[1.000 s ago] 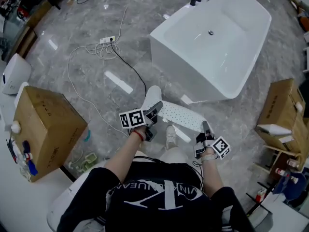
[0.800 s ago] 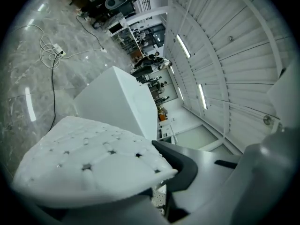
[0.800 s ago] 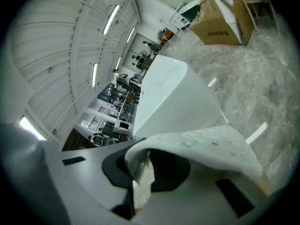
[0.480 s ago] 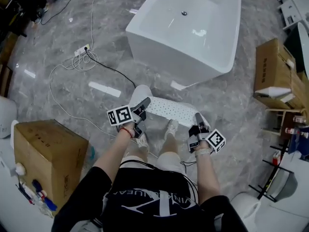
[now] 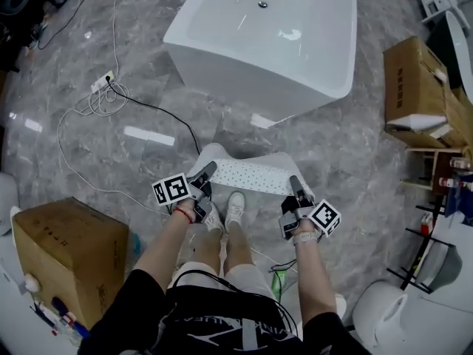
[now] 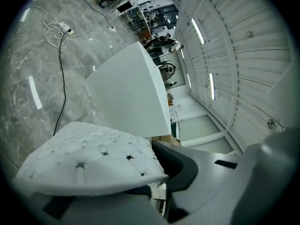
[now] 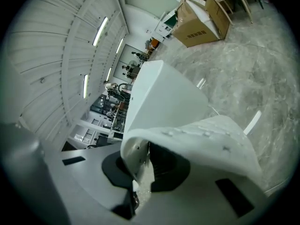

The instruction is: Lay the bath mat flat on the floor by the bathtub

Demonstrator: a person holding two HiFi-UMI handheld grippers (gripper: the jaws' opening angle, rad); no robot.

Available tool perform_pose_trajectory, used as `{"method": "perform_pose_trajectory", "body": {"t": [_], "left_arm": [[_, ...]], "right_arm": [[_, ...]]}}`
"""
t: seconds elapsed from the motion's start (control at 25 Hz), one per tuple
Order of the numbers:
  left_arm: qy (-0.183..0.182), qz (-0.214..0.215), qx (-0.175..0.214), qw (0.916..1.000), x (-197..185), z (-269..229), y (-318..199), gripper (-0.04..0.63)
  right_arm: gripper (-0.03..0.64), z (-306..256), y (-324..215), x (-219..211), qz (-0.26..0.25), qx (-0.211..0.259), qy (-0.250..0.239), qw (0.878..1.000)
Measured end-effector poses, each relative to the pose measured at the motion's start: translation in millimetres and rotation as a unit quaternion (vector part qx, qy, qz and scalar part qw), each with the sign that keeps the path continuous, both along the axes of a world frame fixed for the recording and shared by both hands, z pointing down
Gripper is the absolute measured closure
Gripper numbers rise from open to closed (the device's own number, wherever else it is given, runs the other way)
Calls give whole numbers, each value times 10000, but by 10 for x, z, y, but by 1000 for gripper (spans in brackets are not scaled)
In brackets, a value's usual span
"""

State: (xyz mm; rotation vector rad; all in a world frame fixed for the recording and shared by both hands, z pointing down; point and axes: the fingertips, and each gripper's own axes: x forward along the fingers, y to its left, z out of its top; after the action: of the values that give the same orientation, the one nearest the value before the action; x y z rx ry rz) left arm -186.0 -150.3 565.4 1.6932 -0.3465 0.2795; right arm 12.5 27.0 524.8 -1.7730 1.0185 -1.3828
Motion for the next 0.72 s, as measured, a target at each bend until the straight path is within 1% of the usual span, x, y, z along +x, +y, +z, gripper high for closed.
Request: {"method": "perform_pose_trajectory", "body": {"t": [0.08, 0.2, 0.32, 0.44, 0.56, 0.72], "left_arm": [[-46, 109, 32, 9999, 70, 167, 8, 573], [-121, 236, 107, 9996, 199, 376, -43, 573], [-241, 460, 260, 9983, 382, 636, -156, 574], [-399, 807, 480, 9948, 581, 945, -330, 573], [-488, 1118, 820, 9891, 844, 1206, -608, 572], [-438, 1240, 1262, 9832, 1160, 1391, -953, 572]], "right_arm": [[583, 178, -1, 73, -31, -29, -17, 10000], [582, 485, 44, 174, -11, -304, -66, 9995], [582, 843, -20, 317, -16, -399, -162, 9991], [581, 1227, -186, 471, -94, -277, -183, 9994], [581, 1555, -440, 696, -154, -231, -109, 9996], [581, 1773, -798, 991, -322, -62, 169, 9993]]}}
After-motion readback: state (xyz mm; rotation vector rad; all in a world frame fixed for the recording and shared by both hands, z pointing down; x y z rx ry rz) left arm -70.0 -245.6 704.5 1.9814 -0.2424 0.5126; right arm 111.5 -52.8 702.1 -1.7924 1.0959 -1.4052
